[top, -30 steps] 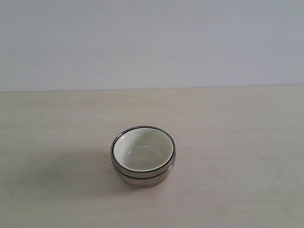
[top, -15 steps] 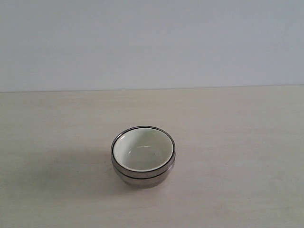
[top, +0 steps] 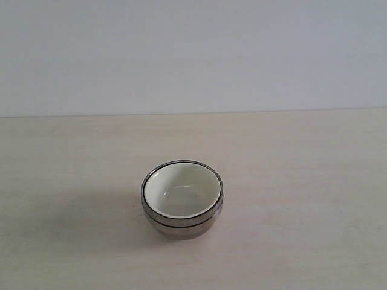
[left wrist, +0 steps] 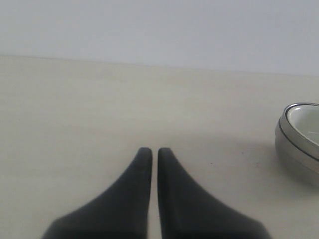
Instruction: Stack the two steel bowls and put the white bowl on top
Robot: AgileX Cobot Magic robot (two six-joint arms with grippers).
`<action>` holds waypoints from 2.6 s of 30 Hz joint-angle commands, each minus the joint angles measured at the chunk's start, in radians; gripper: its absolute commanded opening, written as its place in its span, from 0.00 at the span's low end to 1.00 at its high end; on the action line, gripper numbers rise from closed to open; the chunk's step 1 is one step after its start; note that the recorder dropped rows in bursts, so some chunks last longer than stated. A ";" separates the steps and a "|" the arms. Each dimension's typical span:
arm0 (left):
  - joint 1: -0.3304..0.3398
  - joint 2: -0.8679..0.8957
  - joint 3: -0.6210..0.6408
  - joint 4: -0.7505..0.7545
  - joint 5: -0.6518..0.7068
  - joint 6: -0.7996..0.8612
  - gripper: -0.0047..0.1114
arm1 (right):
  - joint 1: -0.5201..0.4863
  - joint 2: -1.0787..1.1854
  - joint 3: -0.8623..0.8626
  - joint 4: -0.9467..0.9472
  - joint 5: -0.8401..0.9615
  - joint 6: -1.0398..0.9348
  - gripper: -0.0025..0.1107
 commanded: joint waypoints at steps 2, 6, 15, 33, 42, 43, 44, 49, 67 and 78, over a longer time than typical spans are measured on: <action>0.003 -0.003 0.004 0.002 -0.003 -0.001 0.07 | -0.004 -0.006 -0.001 -0.029 -0.013 0.066 0.02; 0.003 -0.003 0.004 0.002 -0.003 -0.001 0.07 | -0.004 -0.006 -0.001 -0.071 -0.013 0.075 0.02; 0.003 -0.003 0.004 0.002 -0.003 -0.001 0.07 | -0.002 -0.006 -0.001 -0.077 -0.005 0.102 0.02; 0.003 -0.003 0.004 0.002 -0.003 -0.001 0.07 | -0.099 -0.006 -0.001 -0.077 -0.005 0.101 0.02; 0.003 -0.003 0.004 0.002 -0.003 -0.001 0.07 | -0.099 -0.006 -0.001 -0.077 -0.005 0.101 0.02; 0.003 -0.003 0.004 0.002 -0.003 -0.001 0.07 | -0.099 -0.006 -0.001 -0.077 -0.005 0.101 0.02; 0.003 -0.003 0.004 0.002 -0.003 -0.001 0.07 | -0.099 -0.006 -0.001 -0.077 -0.005 0.101 0.02; 0.003 -0.003 0.004 0.002 -0.003 -0.001 0.07 | -0.099 -0.006 -0.001 -0.077 -0.005 0.101 0.02; 0.003 -0.003 0.004 0.002 -0.003 -0.001 0.07 | -0.099 -0.006 -0.001 -0.077 -0.005 0.101 0.02; 0.003 -0.003 0.004 0.002 -0.003 -0.001 0.07 | -0.099 -0.006 -0.001 -0.077 -0.005 0.101 0.02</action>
